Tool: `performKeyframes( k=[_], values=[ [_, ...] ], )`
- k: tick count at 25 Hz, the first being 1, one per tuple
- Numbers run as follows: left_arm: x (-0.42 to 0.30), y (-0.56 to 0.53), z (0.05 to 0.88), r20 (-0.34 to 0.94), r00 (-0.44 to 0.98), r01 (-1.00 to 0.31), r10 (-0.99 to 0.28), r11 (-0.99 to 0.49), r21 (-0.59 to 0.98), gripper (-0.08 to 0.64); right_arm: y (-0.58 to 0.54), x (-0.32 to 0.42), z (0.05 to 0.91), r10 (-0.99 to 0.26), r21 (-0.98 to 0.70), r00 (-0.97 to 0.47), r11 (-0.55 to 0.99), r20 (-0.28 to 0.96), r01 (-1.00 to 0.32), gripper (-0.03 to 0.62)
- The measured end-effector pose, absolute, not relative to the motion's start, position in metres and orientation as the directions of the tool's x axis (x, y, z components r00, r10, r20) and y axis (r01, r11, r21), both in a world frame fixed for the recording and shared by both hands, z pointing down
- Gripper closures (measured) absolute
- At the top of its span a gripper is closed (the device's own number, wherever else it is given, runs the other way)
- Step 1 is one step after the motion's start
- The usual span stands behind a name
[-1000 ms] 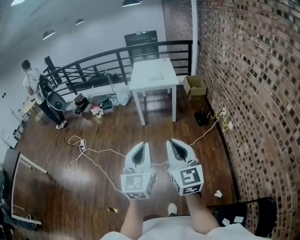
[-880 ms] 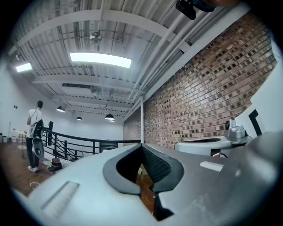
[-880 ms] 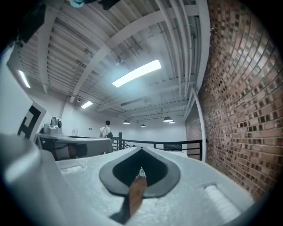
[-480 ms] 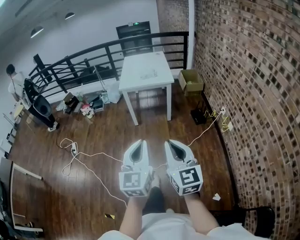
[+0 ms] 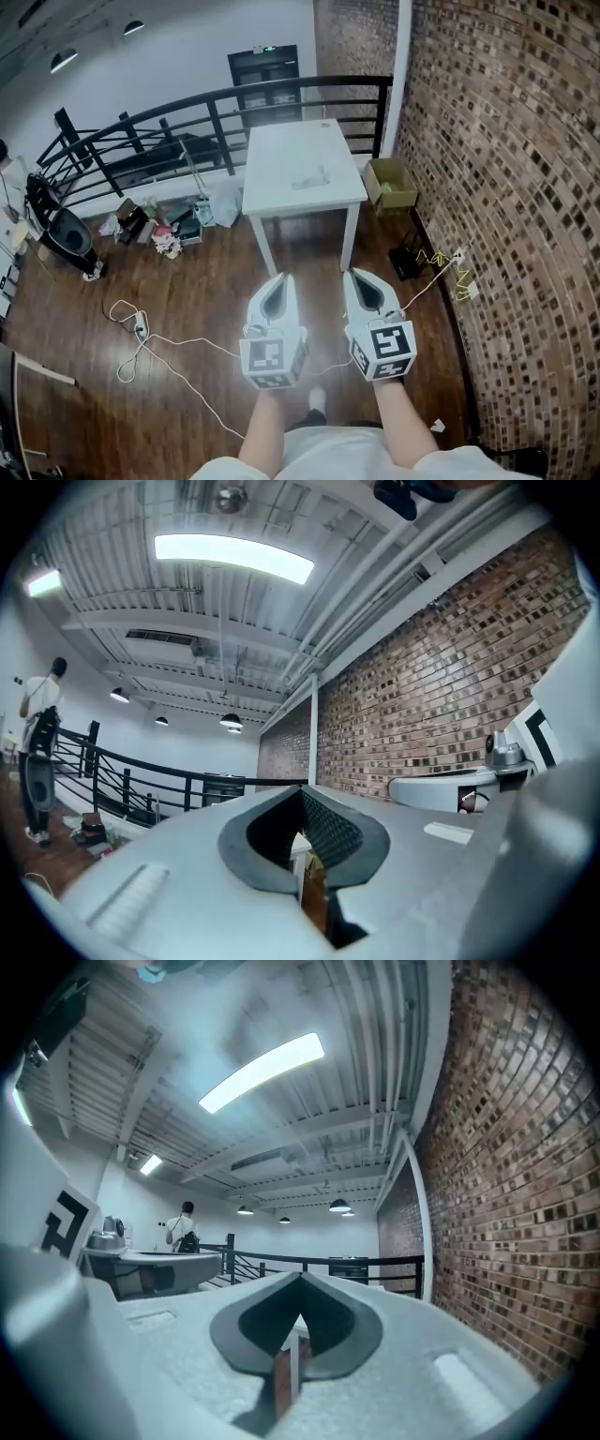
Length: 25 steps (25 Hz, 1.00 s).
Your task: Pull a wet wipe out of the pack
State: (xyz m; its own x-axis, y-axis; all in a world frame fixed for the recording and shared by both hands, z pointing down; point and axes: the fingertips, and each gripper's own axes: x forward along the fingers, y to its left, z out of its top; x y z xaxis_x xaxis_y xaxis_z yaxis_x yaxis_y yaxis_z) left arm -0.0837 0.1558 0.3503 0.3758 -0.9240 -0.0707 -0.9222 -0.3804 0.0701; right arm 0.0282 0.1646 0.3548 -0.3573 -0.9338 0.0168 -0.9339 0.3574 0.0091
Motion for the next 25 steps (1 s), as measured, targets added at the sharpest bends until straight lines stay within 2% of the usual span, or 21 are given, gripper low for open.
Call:
performKeyframes(
  k=[11, 22, 25],
  values=[
    [-0.118, 0.016, 0.377, -0.032, 0.349, -0.934, -0.937, -0.350, 0.072, 0.545, 0.024, 0.019, 0.370, -0.947, 0.022, -0.318, 0.319, 0.049, -0.947, 0.603],
    [-0.076, -0.181, 0.358, -0.072, 0.369, -0.929, -0.926, -0.370, 0.002, 0.543, -0.184, 0.040, 0.358, -0.925, 0.008, -0.381, 0.381, -0.011, -0.925, 0.603],
    [-0.055, -0.247, 0.364, -0.064, 0.382, -0.924, -0.922, -0.383, 0.003, 0.545, -0.251, 0.059, 0.365, -0.923, 0.004, -0.384, 0.384, 0.009, -0.923, 0.603]
  ],
)
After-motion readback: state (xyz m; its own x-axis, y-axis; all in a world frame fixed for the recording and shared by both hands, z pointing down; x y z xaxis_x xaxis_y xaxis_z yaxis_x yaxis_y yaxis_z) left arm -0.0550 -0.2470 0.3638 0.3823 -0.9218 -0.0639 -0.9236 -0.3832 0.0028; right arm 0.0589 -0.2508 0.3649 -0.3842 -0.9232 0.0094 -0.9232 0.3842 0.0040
